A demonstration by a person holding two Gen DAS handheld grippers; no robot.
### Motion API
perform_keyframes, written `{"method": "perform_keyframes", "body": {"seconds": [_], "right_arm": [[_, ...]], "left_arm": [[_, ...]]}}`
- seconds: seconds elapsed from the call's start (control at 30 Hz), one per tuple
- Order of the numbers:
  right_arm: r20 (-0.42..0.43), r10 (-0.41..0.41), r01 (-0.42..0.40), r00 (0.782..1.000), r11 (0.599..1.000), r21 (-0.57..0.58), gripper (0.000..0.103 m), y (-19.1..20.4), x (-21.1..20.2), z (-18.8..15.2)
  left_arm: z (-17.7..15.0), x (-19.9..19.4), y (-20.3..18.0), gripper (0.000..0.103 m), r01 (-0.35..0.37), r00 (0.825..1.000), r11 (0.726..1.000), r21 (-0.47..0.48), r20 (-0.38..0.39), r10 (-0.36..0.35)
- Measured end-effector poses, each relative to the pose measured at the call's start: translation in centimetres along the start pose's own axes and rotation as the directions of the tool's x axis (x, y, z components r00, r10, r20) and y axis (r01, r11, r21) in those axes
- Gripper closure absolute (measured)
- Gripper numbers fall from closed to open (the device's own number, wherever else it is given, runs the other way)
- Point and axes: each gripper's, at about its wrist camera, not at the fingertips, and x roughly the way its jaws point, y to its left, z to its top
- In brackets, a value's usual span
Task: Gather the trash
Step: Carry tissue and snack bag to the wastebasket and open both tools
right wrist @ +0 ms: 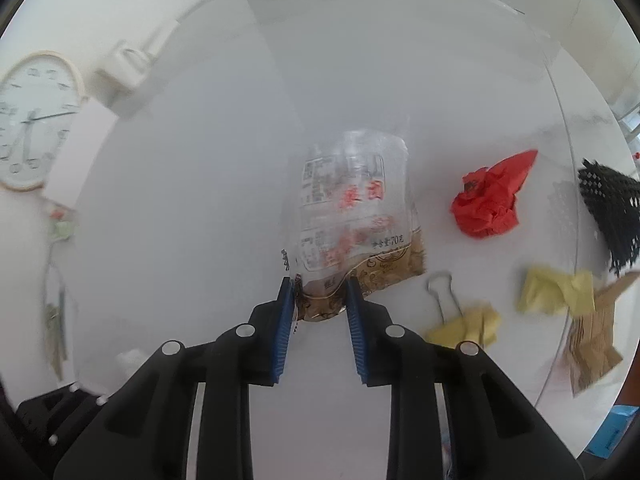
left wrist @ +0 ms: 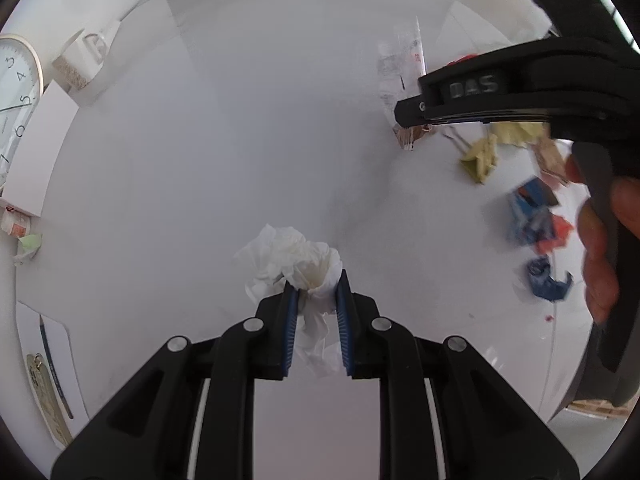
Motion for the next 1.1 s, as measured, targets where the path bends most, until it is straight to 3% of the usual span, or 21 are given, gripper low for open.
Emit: {"method": "perform_keyframes", "body": {"seconds": [0.23,0.33,0.53,0.8,0.93,1.1], "right_arm": [[0.069,0.084,-0.085,0.994,0.996,0.015,0.077,-1.6,-7.5,-7.1],[0.09,0.126,-0.13,0.988,0.99,0.046,0.079,-3.9,-11.3,-11.6],[0.087,0.126,-0.135,0.988,0.986,0.1,0.08,-8.2,-16.0,-20.6],[0.063,0.088,-0.102,0.994,0.96,0.26,0.08,-17.2,-22.1,-34.9],[0.045,0.056,-0.067,0.997,0.949,0.31,0.08,-21.2,-22.9,-39.2],[-0.003,0.046,-0.043,0.999,0.951,0.306,0.08,-25.1,-19.6,-42.5]], "left_arm": [[-3.3,-3.4,-3.5,0.085,0.041,0.998,0.997,0.059,0.038,-0.044],[-4.9,-4.3,-5.4,0.085,0.044,0.998,0.995,0.091,0.033,-0.047],[-8.7,-5.9,-11.1,0.085,0.089,0.996,0.984,0.155,0.012,-0.092],[-13.7,-6.8,-22.0,0.085,0.18,0.984,0.94,0.29,-0.048,-0.173],[-15.6,-6.9,-27.3,0.085,0.244,0.97,0.916,0.319,-0.094,-0.226],[-17.7,-6.8,-32.1,0.085,0.25,0.968,0.904,0.347,-0.115,-0.224]]}}
